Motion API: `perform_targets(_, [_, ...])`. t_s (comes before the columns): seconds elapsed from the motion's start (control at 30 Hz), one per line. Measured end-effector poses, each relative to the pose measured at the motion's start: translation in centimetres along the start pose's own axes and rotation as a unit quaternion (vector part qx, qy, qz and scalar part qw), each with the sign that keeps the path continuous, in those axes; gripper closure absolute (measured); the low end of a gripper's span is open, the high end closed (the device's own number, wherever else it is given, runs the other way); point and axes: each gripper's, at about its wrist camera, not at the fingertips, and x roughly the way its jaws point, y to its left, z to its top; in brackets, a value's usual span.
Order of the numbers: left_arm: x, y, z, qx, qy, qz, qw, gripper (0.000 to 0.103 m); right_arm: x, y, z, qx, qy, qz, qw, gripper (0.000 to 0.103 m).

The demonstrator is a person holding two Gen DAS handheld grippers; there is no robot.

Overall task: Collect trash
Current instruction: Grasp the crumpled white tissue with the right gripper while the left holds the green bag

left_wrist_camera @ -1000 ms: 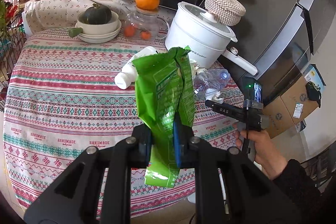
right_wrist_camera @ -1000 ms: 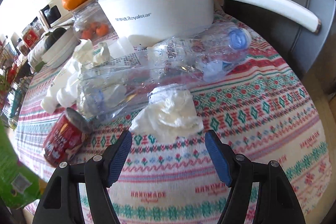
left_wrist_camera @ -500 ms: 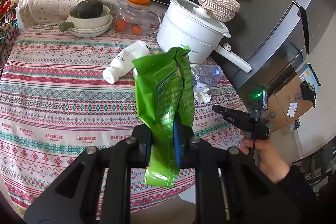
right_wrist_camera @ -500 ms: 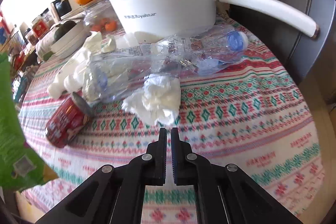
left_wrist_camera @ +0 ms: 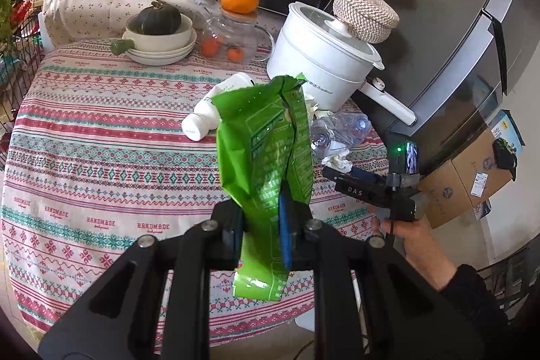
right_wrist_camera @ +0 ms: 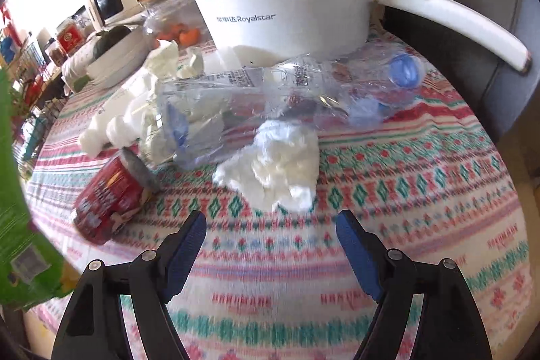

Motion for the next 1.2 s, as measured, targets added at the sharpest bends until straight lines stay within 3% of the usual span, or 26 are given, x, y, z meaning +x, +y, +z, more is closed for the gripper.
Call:
perform_targets(0.17, [0.0,0.5,0.1,-0.002,-0.001,0.006,1.0000,0.084,2.5,0.4,2.3,-0.010,-0.016,-0.031,0.999,0.028])
perform_targets(0.23, [0.2,0.4,0.2,-0.001,0.000,0.007,1.0000,0.084,2.8,0.7,3.0,-0.021,-0.022,-0.042,0.999,0.054])
perform_targets(0.3, [0.4,0.4,0.2,-0.002,0.003,0.004,1.0000,0.084,2.7,0.9,3.1,-0.029,-0.023,-0.047,0.998,0.065])
perform_targets(0.47, [0.4,-0.5,-0.2,0.001,0.011,-0.014,0.9998,0.084,0.6,0.8,1.9,-0.040,-0.003,-0.028,0.999,0.067])
perform_targets(0.67, [-0.1,-2.4,-1.5,0.026,0.012,-0.022,0.9994,0.084,-4.6,0.7,-1.5,-0.042,0.006,-0.018,0.999,0.067])
perform_targets(1.0, [-1.9,-6.6,-4.6,0.075,0.016,-0.063,0.9950,0.084,-14.0,-1.4,-7.4,0.034,0.029,-0.024,0.999,0.067])
perform_targets(1.2, [-1.5,-9.7,-7.0,0.105,0.051,-0.103,0.9878,0.084,-17.9,-3.3,-11.7,0.064,0.030,-0.022,0.997,0.066])
